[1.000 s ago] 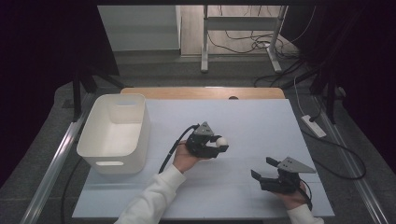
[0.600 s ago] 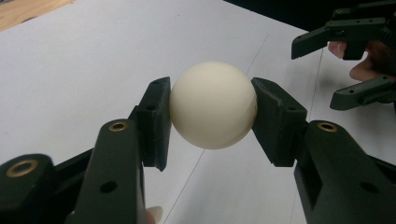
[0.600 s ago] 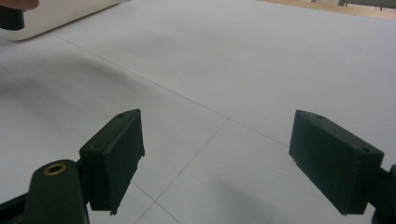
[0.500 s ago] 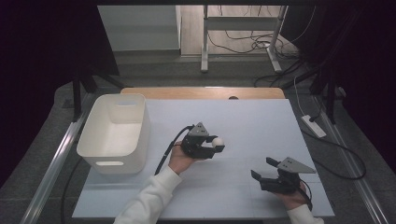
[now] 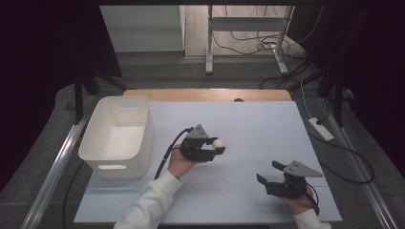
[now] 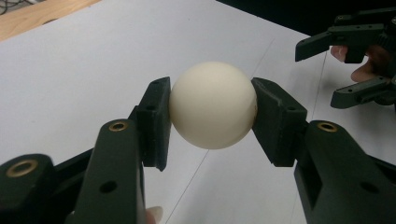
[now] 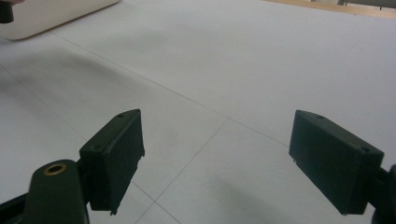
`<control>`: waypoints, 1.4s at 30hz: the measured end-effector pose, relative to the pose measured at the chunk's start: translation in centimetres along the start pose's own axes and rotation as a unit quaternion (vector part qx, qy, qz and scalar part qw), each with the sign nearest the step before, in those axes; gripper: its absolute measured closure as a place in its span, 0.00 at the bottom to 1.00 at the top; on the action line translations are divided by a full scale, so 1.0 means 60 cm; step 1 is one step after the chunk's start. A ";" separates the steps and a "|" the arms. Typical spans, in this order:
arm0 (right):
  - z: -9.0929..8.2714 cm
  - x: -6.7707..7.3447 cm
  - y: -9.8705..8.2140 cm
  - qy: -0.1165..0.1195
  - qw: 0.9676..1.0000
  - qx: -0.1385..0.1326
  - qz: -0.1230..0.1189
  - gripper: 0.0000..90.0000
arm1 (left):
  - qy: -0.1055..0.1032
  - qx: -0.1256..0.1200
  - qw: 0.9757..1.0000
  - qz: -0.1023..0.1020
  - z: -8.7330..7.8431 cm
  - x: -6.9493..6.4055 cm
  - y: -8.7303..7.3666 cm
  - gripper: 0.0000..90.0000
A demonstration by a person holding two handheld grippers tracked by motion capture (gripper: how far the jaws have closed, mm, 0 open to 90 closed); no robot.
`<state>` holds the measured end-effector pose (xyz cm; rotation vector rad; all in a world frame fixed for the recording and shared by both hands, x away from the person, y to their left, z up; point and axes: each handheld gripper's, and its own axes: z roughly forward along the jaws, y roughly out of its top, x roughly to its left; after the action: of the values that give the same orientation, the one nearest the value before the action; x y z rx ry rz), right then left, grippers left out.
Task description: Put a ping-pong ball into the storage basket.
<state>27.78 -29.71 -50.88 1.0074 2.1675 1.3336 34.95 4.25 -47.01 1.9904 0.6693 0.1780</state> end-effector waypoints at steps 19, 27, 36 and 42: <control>-0.001 0.001 0.000 -0.001 1.000 0.000 -0.001 0.20 | 0.013 -0.013 1.000 -0.003 -0.027 0.006 0.001 0.57; 0.000 0.001 0.000 -0.001 1.000 0.001 -0.001 0.20 | 0.019 -0.020 1.000 -0.001 -0.038 0.005 0.001 0.56; -0.001 0.001 0.000 -0.002 1.000 0.000 -0.001 0.20 | 0.021 -0.023 1.000 -0.001 -0.046 0.006 0.001 0.57; -0.001 0.001 0.000 -0.001 1.000 0.000 -0.001 0.20 | 0.024 -0.030 0.999 -0.002 -0.056 0.006 0.001 0.56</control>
<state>27.70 -29.72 -50.82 1.0061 2.1660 1.3314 33.94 6.99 -45.32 1.9313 0.6918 0.2421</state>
